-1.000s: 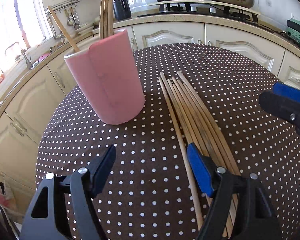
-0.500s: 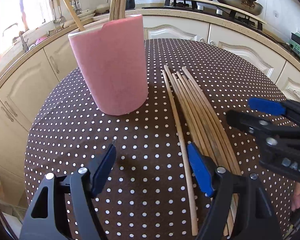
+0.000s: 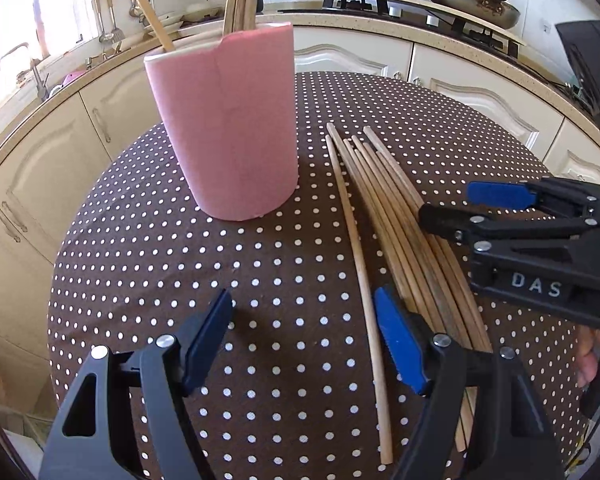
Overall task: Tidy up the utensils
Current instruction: 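Move the right gripper back down over the chopstick pile, then close the right gripper on one chopstick from the pile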
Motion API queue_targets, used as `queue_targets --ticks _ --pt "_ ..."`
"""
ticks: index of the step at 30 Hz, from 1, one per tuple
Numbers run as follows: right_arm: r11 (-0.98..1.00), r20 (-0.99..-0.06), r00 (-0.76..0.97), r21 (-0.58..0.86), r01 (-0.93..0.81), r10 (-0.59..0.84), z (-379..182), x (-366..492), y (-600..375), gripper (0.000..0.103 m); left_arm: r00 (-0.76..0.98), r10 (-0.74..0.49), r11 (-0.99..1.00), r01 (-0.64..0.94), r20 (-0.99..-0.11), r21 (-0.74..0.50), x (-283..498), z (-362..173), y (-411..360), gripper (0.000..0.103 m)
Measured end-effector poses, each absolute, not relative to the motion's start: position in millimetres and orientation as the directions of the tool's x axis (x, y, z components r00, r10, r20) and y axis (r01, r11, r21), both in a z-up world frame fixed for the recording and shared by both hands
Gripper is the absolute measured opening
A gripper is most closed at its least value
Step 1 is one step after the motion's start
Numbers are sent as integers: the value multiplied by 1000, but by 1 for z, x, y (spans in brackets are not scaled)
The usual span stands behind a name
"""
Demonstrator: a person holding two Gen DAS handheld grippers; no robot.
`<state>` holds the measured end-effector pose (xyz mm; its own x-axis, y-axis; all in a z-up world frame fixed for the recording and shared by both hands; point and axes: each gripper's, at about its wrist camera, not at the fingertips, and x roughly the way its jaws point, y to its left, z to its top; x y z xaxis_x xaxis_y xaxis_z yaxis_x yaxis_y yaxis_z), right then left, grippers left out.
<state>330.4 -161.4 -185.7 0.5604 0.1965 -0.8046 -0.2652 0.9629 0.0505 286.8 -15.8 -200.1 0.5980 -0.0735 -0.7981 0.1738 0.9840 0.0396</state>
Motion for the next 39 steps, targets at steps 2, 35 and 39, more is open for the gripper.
queue_targets --ticks 2,35,39 --pt "965 -812 555 37 -258 180 -185 332 -165 59 596 -67 983 176 -800 49 292 -198 -19 73" --pt "936 -933 292 107 -336 211 -181 371 -191 6 479 -106 979 202 -871 -8 330 -184 -50 5" --pt "920 -954 228 97 -380 195 -180 354 -187 7 458 -94 973 232 -884 16 318 -184 -53 5"
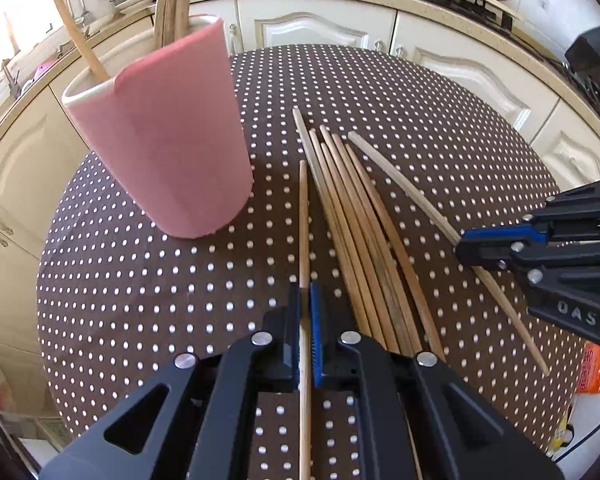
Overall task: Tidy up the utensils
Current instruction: 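Close the right gripper on one chopstick from the pile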
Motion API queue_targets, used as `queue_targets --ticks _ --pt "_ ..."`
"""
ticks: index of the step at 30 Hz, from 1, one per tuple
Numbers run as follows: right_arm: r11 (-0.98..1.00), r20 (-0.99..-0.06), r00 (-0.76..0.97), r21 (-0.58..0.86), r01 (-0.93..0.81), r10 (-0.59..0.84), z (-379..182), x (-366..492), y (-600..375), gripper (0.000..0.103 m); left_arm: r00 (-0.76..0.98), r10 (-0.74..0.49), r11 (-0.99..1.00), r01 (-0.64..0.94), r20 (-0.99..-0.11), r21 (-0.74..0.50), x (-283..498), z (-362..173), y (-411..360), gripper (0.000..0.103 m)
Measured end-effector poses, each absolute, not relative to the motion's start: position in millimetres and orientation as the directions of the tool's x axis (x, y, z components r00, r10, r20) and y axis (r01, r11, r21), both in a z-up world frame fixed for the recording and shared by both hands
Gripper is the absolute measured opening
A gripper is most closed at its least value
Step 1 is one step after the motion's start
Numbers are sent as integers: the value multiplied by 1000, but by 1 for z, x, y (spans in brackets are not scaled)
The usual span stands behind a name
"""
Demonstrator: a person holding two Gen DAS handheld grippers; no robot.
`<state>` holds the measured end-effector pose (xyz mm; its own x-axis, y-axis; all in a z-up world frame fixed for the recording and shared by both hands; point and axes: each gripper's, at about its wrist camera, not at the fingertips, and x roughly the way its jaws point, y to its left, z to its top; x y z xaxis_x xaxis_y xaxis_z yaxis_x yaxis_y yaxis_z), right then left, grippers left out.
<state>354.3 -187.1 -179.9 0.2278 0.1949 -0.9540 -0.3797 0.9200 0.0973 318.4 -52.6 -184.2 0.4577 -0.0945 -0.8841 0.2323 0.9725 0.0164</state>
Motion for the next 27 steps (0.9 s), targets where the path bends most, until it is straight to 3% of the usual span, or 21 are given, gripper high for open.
queue_targets --ticks 19,27 --pt "957 -957 270 29 -290 110 -177 387 -166 7 453 -83 974 227 -888 25 352 -190 -65 6" --pt "951 -918 340 104 -291 205 -176 364 -184 6 503 -154 975 214 -850 -50 335 -184 -55 5"
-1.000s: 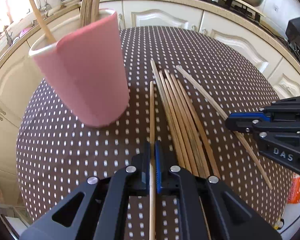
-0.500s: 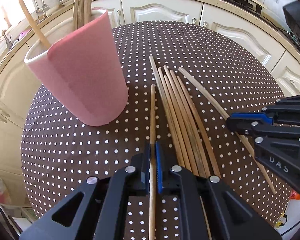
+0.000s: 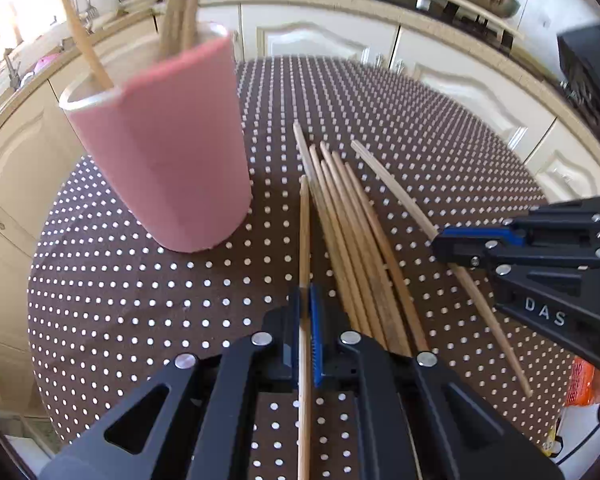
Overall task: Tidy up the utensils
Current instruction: 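Close the right gripper on one chopstick from the pile, then lift the chopstick with the right gripper and carry it over the pink cup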
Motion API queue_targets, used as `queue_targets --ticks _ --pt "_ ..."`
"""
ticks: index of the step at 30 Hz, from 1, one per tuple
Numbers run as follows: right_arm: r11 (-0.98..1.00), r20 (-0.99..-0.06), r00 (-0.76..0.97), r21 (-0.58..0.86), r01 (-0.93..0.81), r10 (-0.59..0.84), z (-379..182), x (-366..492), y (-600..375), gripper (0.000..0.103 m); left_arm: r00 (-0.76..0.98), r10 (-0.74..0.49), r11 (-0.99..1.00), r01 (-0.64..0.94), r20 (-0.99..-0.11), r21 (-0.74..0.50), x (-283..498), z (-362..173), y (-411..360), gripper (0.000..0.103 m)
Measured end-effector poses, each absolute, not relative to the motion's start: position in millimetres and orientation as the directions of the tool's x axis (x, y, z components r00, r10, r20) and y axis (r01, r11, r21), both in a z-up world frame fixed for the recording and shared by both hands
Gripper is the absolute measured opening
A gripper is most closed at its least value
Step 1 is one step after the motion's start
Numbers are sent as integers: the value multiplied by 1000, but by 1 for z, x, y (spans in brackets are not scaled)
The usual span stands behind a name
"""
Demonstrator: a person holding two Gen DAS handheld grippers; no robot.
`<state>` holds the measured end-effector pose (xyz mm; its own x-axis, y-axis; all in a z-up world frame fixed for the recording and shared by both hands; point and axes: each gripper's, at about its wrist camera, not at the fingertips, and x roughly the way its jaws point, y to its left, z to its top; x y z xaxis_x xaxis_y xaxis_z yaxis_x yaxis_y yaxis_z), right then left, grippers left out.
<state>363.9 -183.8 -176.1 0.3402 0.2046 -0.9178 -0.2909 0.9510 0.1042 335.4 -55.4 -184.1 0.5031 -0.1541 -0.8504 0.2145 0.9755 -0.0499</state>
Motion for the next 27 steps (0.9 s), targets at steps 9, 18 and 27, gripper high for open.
queue_targets --ticks 9,18,27 --pt "912 -766 514 237 -335 387 -115 329 -192 6 682 -273 958 255 -679 -129 294 -120 -48 5" --pt "854 -536 666 292 -430 518 -55 296 -179 6 874 -317 945 259 -367 -199 248 -64 -18 5" --pt "834 -318 772 253 -490 550 -25 298 -146 6 959 -254 944 218 -125 -246 250 -31 7 5"
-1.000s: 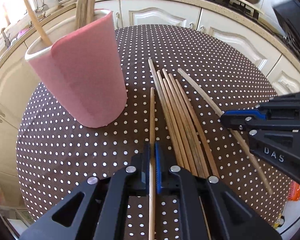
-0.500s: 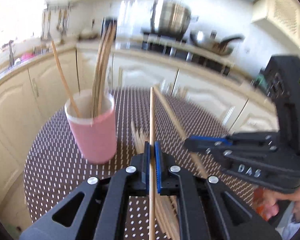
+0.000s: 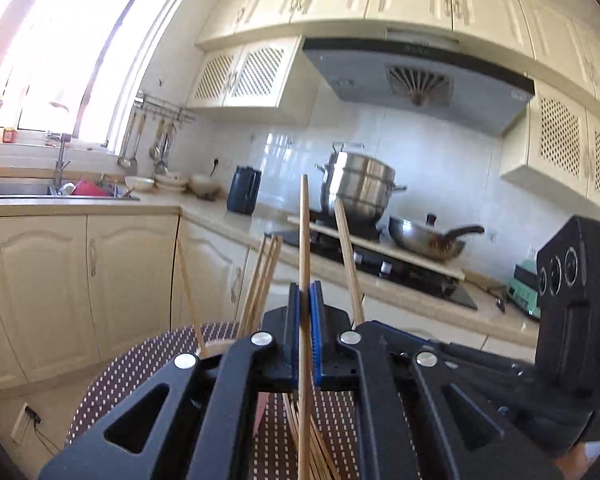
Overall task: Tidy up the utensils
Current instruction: 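Lift the chopstick with the right gripper and carry it over the pink cup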
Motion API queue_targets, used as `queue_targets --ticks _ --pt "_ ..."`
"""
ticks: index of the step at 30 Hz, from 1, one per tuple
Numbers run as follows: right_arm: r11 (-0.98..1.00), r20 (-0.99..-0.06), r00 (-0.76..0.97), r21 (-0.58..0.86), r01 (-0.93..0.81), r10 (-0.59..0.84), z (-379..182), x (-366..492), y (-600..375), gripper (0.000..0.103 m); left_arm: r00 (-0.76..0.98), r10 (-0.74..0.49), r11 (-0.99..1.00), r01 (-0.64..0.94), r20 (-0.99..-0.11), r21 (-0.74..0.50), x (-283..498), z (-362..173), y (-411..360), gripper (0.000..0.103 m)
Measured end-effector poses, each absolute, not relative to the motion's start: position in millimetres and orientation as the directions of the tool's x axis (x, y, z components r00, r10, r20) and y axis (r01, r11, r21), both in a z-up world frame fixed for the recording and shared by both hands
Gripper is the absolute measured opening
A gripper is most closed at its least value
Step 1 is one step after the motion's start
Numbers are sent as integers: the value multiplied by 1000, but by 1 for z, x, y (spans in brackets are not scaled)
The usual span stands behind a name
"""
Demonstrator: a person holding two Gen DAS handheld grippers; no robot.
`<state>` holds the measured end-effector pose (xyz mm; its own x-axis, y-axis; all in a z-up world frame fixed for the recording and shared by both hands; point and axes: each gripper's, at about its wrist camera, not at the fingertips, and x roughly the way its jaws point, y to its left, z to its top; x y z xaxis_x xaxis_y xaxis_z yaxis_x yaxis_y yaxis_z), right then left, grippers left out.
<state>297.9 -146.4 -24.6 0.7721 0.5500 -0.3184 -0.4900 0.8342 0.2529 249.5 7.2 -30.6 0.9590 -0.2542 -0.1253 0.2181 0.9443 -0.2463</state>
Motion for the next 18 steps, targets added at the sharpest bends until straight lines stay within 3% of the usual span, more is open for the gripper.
queue_targets --ticks 7,18 --pt "826 -216 804 261 -500 554 -14 326 -132 6 977 -208 945 192 -35 -264 277 -17 25 5" --pt "808 -80 822 259 -530 564 -8 367 -112 6 988 -151 932 148 15 -331 326 -20 48 5"
